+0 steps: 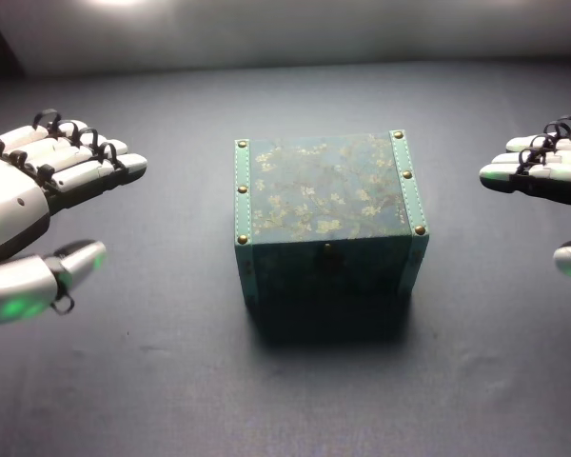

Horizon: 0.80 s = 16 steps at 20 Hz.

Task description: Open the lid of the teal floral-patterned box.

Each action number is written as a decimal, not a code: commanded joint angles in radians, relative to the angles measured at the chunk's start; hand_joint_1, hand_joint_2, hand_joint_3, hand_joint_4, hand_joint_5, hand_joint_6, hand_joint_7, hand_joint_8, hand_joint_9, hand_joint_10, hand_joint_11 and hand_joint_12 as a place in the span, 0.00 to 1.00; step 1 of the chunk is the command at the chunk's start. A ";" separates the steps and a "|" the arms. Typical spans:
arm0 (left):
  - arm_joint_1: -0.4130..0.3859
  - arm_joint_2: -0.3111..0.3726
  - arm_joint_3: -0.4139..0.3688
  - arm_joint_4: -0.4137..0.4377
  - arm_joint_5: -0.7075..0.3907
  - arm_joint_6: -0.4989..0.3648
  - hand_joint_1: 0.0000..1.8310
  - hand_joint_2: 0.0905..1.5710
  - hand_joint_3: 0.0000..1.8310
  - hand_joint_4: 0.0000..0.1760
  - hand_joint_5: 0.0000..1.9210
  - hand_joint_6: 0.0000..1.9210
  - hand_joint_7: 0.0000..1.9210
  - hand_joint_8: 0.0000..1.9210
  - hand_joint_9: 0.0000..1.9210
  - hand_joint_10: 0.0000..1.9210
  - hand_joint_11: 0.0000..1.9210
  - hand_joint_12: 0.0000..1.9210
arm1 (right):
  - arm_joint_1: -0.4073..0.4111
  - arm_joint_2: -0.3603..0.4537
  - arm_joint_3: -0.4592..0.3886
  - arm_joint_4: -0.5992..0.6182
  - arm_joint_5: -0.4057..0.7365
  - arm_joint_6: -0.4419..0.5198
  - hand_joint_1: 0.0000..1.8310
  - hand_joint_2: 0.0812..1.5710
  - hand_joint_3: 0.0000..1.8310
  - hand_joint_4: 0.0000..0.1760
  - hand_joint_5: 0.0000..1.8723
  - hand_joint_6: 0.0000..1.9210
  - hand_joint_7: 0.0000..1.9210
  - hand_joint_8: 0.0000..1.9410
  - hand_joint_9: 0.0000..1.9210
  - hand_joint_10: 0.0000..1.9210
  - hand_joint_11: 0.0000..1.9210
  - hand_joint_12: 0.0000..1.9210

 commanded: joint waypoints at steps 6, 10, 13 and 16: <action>-0.024 -0.002 0.005 0.011 -0.082 -0.001 0.34 1.00 0.08 0.00 0.09 0.00 0.09 0.00 0.09 0.00 0.02 0.12 | 0.017 0.000 0.005 0.024 0.090 0.010 0.19 0.96 0.00 0.00 0.06 0.00 0.05 0.00 0.02 0.00 0.01 0.05; -0.074 -0.002 0.012 0.095 0.022 -0.016 0.36 1.00 0.05 0.00 0.05 0.00 0.05 0.00 0.05 0.00 0.00 0.07 | 0.046 -0.016 0.023 -0.052 0.037 0.049 0.10 0.97 0.00 0.00 0.06 0.00 0.05 0.00 0.02 0.00 0.01 0.04; -0.107 -0.017 0.023 0.159 0.119 -0.035 0.38 1.00 0.02 0.00 0.06 0.00 0.09 0.00 0.11 0.00 0.00 0.16 | 0.090 -0.027 0.036 -0.129 -0.021 0.077 0.12 0.96 0.00 0.00 0.07 0.00 0.07 0.00 0.03 0.00 0.01 0.06; -0.127 -0.054 0.067 0.249 0.171 -0.164 0.37 1.00 0.04 0.00 0.03 0.00 0.07 0.00 0.10 0.00 0.00 0.17 | 0.116 -0.035 0.042 -0.182 -0.056 0.090 0.13 0.97 0.00 0.00 0.07 0.00 0.08 0.00 0.04 0.00 0.03 0.08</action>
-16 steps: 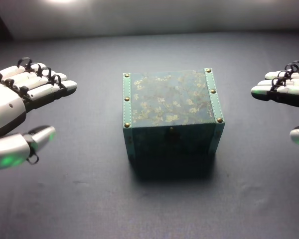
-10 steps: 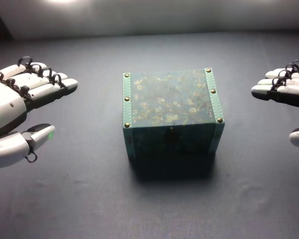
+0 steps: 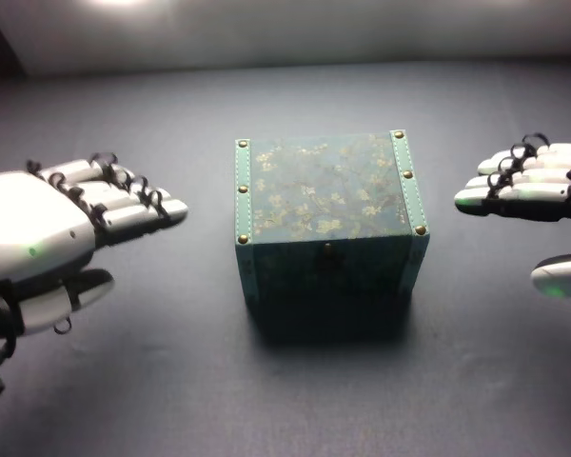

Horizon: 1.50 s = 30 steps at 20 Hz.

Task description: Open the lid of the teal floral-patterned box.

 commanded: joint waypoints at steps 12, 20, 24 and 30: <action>-0.124 -0.047 0.018 0.157 0.023 -0.030 0.29 1.00 0.07 0.00 0.05 0.00 0.05 0.00 0.08 0.00 0.02 0.29 | 0.074 -0.052 0.031 -0.086 0.036 0.066 0.03 1.00 0.01 0.00 0.10 0.00 0.09 0.00 0.08 0.00 0.00 0.20; -0.132 -0.058 0.017 0.160 0.011 -0.032 0.43 0.99 0.02 0.00 0.00 0.00 0.02 0.00 0.07 0.00 0.00 0.28 | 0.082 -0.069 0.031 -0.101 0.070 0.109 0.00 0.99 0.00 0.00 0.05 0.00 0.07 0.00 0.15 0.00 0.06 0.41; -0.121 -0.046 0.009 0.108 -0.056 -0.032 0.41 1.00 0.01 0.00 0.01 0.00 0.04 0.00 0.07 0.00 0.00 0.23 | 0.082 -0.070 0.036 -0.059 0.119 0.125 0.00 0.96 0.00 0.00 0.05 0.00 0.08 0.00 0.09 0.00 0.00 0.32; -0.093 -0.039 0.005 0.006 -0.198 -0.032 0.29 1.00 0.04 0.00 0.02 0.00 0.04 0.00 0.08 0.00 0.00 0.33 | 0.082 -0.073 0.039 0.046 0.205 0.125 0.00 0.87 0.00 0.00 0.03 0.00 0.03 0.00 0.03 0.00 0.00 0.13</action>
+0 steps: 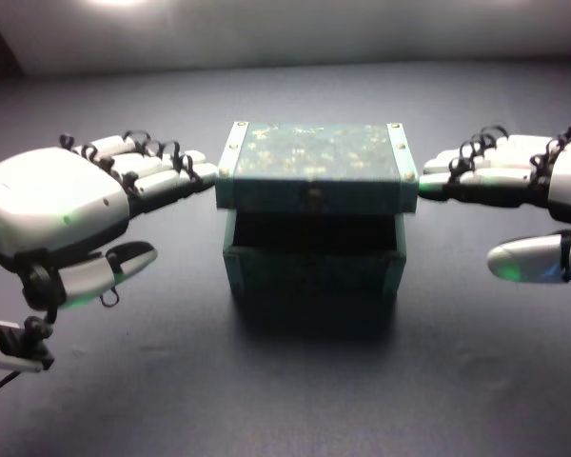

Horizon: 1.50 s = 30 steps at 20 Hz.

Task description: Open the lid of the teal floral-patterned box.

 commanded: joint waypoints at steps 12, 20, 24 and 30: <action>-0.044 -0.033 0.003 -0.098 -0.222 0.101 0.28 1.00 0.03 0.11 0.00 0.00 0.02 0.00 0.09 0.00 0.00 0.57 | -0.002 -0.047 0.053 0.237 0.244 -0.013 0.00 0.88 0.01 0.00 0.12 0.00 0.10 0.00 0.09 0.00 0.05 0.11; -0.134 -0.102 0.060 -0.149 -0.149 0.204 0.17 0.99 0.04 0.00 0.07 0.00 0.07 0.00 0.07 0.00 0.03 0.05 | 0.018 -0.112 0.111 0.319 0.243 -0.066 0.00 0.89 0.01 0.00 0.11 0.00 0.09 0.00 0.07 0.00 0.03 0.10; -0.163 -0.136 0.099 -0.187 -0.119 0.236 0.15 1.00 0.06 0.00 0.05 0.00 0.06 0.00 0.06 0.00 0.02 0.13 | 0.032 -0.148 0.156 0.355 0.219 -0.066 0.00 0.89 0.00 0.00 0.10 0.00 0.09 0.00 0.08 0.00 0.04 0.10; -0.183 -0.142 0.114 -0.236 -0.102 0.298 0.54 0.95 0.01 0.00 0.06 0.00 0.06 0.00 0.05 0.00 0.01 0.14 | 0.066 -0.165 0.193 0.356 0.176 -0.066 0.00 0.86 0.00 0.08 0.10 0.00 0.08 0.00 0.05 0.00 0.00 0.11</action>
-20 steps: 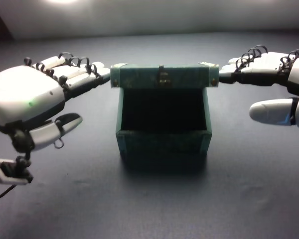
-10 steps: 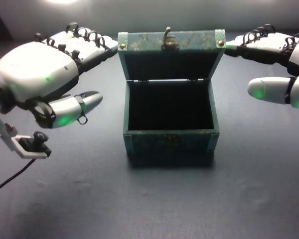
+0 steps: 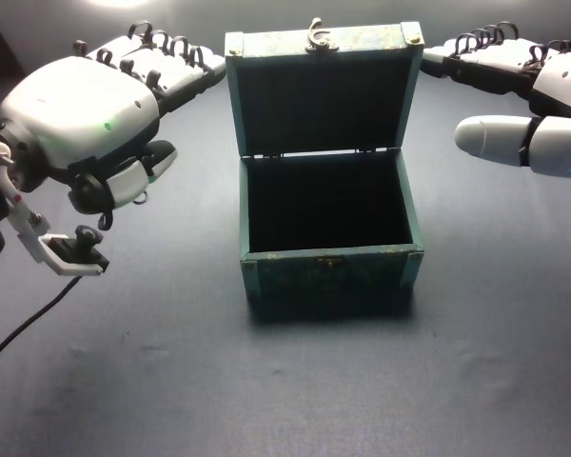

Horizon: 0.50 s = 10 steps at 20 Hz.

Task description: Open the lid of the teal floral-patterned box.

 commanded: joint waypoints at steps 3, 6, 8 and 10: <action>-0.029 -0.011 0.017 0.001 -0.109 0.023 0.54 0.95 0.00 0.00 0.06 0.00 0.06 0.00 0.05 0.00 0.00 0.20 | 0.017 -0.002 0.015 0.028 0.091 0.004 0.00 0.85 0.00 0.00 0.09 0.00 0.07 0.00 0.04 0.00 0.00 0.09; -0.029 -0.001 0.021 -0.023 -0.101 0.043 0.45 0.97 0.01 0.00 0.05 0.00 0.06 0.00 0.05 0.00 0.00 0.14 | 0.017 0.007 0.023 0.028 0.064 0.001 0.00 0.84 0.00 0.00 0.09 0.00 0.07 0.00 0.04 0.00 0.00 0.09; -0.030 0.003 0.028 -0.031 -0.086 0.047 0.52 0.95 0.00 0.00 0.05 0.00 0.07 0.00 0.06 0.00 0.00 0.16 | 0.017 0.014 0.023 0.027 0.039 -0.014 0.00 0.85 0.00 0.00 0.10 0.00 0.08 0.00 0.06 0.00 0.00 0.14; -0.030 0.007 0.032 -0.048 -0.081 0.059 0.49 0.94 0.00 0.00 0.06 0.00 0.07 0.00 0.07 0.00 0.00 0.21 | 0.017 0.023 0.025 0.028 0.015 -0.024 0.00 0.87 0.00 0.00 0.11 0.00 0.09 0.00 0.06 0.00 0.00 0.15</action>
